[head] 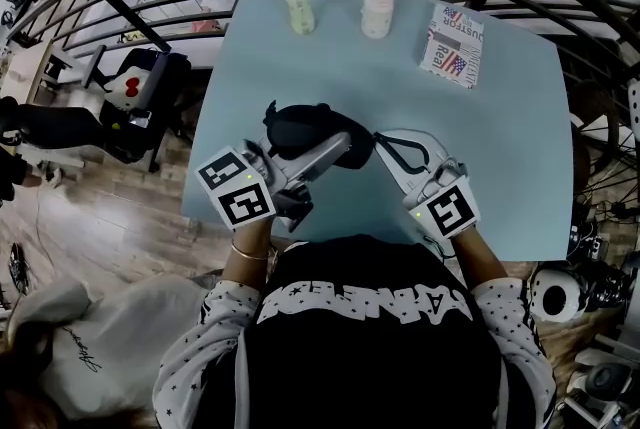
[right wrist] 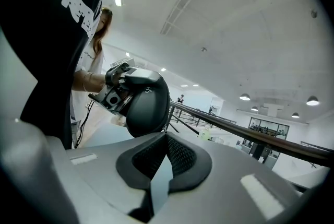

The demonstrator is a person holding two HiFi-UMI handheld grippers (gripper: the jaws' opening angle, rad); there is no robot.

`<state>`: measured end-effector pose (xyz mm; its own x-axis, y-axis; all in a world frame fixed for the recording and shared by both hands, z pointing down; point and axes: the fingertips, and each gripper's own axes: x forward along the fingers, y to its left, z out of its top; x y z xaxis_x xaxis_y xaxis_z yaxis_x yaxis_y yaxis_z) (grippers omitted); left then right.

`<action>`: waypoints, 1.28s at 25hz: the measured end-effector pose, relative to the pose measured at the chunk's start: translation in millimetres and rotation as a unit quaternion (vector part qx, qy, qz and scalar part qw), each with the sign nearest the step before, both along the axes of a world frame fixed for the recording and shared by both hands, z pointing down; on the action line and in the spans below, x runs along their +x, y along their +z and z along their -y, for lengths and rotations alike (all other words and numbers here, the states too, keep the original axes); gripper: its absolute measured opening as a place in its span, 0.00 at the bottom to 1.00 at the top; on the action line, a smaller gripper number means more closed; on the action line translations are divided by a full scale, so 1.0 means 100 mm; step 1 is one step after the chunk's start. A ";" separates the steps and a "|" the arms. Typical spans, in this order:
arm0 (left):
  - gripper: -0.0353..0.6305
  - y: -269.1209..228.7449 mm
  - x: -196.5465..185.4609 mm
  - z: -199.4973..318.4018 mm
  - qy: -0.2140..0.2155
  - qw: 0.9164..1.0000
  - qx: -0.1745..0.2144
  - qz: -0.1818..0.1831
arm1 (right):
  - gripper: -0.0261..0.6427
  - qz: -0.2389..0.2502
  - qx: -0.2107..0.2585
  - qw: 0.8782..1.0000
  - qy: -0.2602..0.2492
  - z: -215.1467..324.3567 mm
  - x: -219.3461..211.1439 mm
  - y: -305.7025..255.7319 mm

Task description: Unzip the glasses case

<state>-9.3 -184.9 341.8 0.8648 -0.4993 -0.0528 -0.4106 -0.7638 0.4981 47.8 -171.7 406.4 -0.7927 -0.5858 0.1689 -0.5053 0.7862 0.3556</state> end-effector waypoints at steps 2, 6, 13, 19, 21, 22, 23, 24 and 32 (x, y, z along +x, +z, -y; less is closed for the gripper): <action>0.05 0.00 0.01 0.00 0.003 1.000 -0.001 0.003 | 0.05 -0.001 0.001 1.000 -0.001 0.00 0.00 0.00; 0.05 0.01 0.02 -0.01 0.006 1.000 -0.003 0.005 | 0.05 -0.005 0.003 1.000 -0.003 0.00 0.00 -0.01; 0.05 0.03 0.03 -0.02 0.020 1.000 -0.004 0.015 | 0.05 -0.023 0.011 1.000 -0.014 0.00 -0.02 -0.01; 0.05 0.06 0.05 -0.04 0.031 0.999 -0.010 0.017 | 0.05 -0.047 0.025 0.998 -0.029 -0.01 -0.03 -0.03; 0.05 0.07 0.06 -0.06 0.034 0.999 -0.012 0.018 | 0.05 -0.052 0.028 0.998 -0.033 -0.02 -0.03 -0.04; 0.05 0.08 0.06 -0.06 0.035 0.999 -0.013 0.017 | 0.05 -0.053 0.029 0.998 -0.035 -0.03 -0.04 -0.05; 0.05 0.08 0.06 -0.07 0.036 0.999 -0.014 0.016 | 0.05 -0.054 0.030 0.997 -0.036 -0.03 -0.04 -0.05; 0.05 0.08 0.06 -0.07 0.037 0.999 -0.015 0.017 | 0.05 -0.054 0.031 0.997 -0.038 -0.03 -0.04 -0.06; 0.05 0.13 0.08 -0.11 0.047 0.998 -0.019 0.026 | 0.05 -0.059 0.034 0.997 -0.046 -0.04 -0.08 -0.08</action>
<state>-1.6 -173.9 354.3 0.9088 -0.4171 0.0104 -0.3643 -0.7810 0.5073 39.8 -167.9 398.7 -0.8200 -0.5254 0.2269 -0.3840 0.7991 0.4626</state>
